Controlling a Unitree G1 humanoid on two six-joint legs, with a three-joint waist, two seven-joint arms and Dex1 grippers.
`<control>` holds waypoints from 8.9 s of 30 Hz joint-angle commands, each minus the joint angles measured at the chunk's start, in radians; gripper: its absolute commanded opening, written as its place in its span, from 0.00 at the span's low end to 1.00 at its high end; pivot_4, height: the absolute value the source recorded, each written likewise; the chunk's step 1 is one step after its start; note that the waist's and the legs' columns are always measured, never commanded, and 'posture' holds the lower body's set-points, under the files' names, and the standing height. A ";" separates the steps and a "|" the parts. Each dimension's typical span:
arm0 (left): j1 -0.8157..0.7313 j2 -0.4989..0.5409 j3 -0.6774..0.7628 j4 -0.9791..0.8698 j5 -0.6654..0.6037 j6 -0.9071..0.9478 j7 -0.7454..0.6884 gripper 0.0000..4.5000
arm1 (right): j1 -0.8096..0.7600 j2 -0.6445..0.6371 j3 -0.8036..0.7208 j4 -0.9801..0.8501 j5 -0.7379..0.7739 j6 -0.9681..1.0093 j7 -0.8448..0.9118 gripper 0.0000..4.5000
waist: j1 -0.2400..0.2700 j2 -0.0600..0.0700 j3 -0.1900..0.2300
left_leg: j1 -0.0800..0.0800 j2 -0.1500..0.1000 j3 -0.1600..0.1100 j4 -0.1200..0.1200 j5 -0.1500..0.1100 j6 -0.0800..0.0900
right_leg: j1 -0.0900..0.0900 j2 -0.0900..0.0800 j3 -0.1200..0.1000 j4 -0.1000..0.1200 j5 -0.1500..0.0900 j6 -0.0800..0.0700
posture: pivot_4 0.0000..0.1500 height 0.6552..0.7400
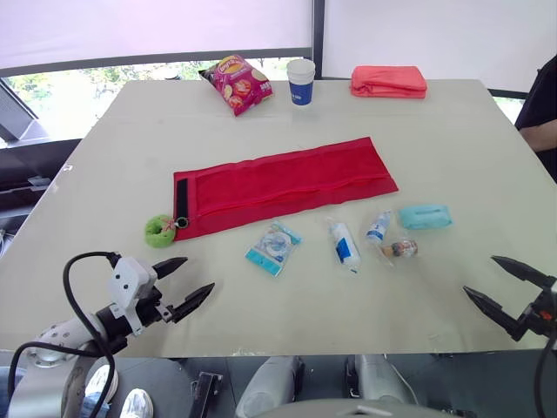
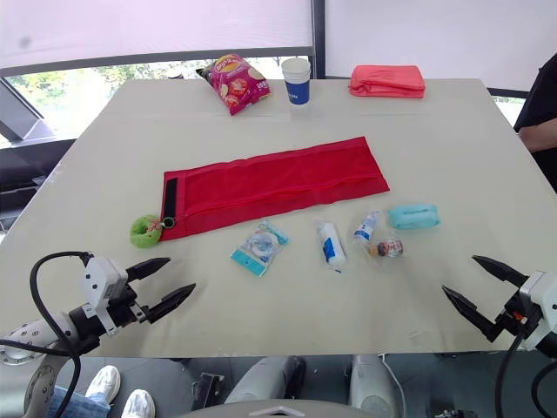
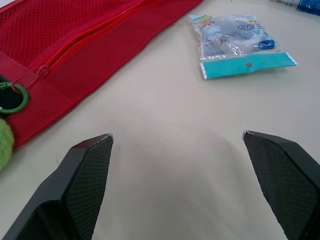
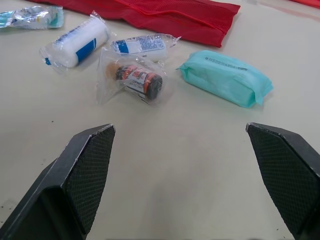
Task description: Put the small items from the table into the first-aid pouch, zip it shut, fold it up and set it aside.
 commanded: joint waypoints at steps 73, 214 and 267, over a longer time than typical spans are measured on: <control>-0.732 0.015 -0.386 0.154 -0.027 0.731 0.043 0.98 | -0.309 0.051 0.386 -0.427 0.039 0.223 -0.121 1.00 | -0.002 -0.004 -0.001 | -0.001 0.006 -0.001 0.001 0.005 0.000 | -0.002 0.007 0.000 0.000 0.004 -0.005 | 1.00 0.99; -0.734 0.156 -0.391 0.565 0.607 -0.216 0.397 0.98 | -0.486 0.005 0.186 -0.471 0.487 0.795 -0.451 0.01 | -0.007 -0.008 0.000 | -0.015 0.023 0.011 0.003 0.011 -0.009 | -0.019 0.023 0.006 -0.005 0.024 -0.017 | 1.00 0.99; -0.666 0.008 -0.401 0.523 0.774 -0.161 0.687 0.49 | -0.476 0.028 0.232 -0.497 0.464 0.747 -0.525 0.01 | -0.005 0.000 -0.007 | -0.014 0.026 0.017 0.013 0.011 -0.009 | -0.019 0.023 0.005 0.001 0.029 -0.013 | 1.00 0.99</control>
